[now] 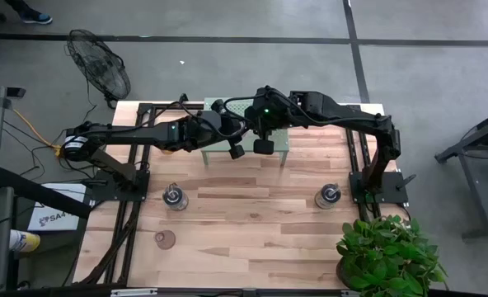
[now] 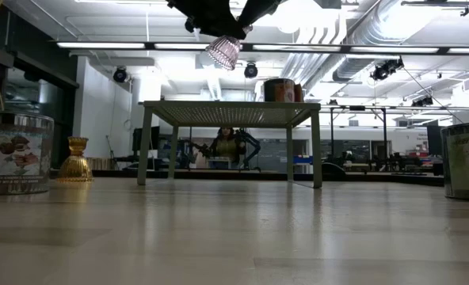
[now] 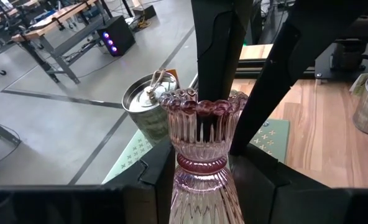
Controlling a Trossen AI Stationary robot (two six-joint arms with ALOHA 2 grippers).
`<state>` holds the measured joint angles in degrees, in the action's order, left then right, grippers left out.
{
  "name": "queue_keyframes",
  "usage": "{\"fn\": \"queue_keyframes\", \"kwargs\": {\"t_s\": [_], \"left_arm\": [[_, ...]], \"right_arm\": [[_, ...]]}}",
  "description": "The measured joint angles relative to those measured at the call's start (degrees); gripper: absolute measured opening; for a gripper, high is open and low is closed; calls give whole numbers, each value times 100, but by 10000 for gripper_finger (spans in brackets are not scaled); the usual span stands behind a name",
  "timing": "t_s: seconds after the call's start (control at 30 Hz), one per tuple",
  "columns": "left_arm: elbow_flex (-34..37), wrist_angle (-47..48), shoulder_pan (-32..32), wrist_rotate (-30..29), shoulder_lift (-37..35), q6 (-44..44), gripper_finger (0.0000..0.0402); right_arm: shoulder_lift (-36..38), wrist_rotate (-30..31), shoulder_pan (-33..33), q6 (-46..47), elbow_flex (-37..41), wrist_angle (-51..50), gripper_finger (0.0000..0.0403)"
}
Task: Pick & Place candle stick holders
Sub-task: Put the top pink glass candle holder on the shelf
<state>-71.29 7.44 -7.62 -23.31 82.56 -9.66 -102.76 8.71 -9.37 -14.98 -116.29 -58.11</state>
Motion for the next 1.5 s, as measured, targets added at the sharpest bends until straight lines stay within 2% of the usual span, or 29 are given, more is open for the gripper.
{"fn": "queue_keyframes", "kwargs": {"t_s": [0.17, 0.37, 0.53, 0.67, 0.83, 1.0, 1.1, 1.23, 1.33, 1.5], "left_arm": [[0, 0, 0, 4, 3, 38, 123], [11, 52, 0, 1, 10, 93, 115], [24, 96, -4, 0, 26, 103, 114], [24, 218, 2, -330, 24, 109, 114], [24, 269, -73, -906, 19, 399, 114], [20, 265, -402, -837, 17, 950, 114], [15, 262, -675, -536, 11, 1028, 114], [13, 262, -1074, 211, 11, 1010, 114], [13, 258, -1402, 990, 9, 996, 114], [170, -35, -1981, 2619, 7, 969, 115]], "right_arm": [[0, 6, 0, 68, 0, -16, 29], [26, -10, 7, 103, -11, -16, 83], [40, 1, 13, 139, -26, 12, 103], [74, 53, 11, 262, -24, -40, 107], [248, 589, 9, 543, -24, -150, 109], [486, 1118, -62, 967, -24, -300, 110], [633, 1178, -136, 1207, -24, -319, 110], [754, 1257, -209, 1263, -24, -359, 110], [761, 1271, -258, 1263, -20, -423, 110], [761, 1294, -267, 1259, -13, -658, 110]]}}
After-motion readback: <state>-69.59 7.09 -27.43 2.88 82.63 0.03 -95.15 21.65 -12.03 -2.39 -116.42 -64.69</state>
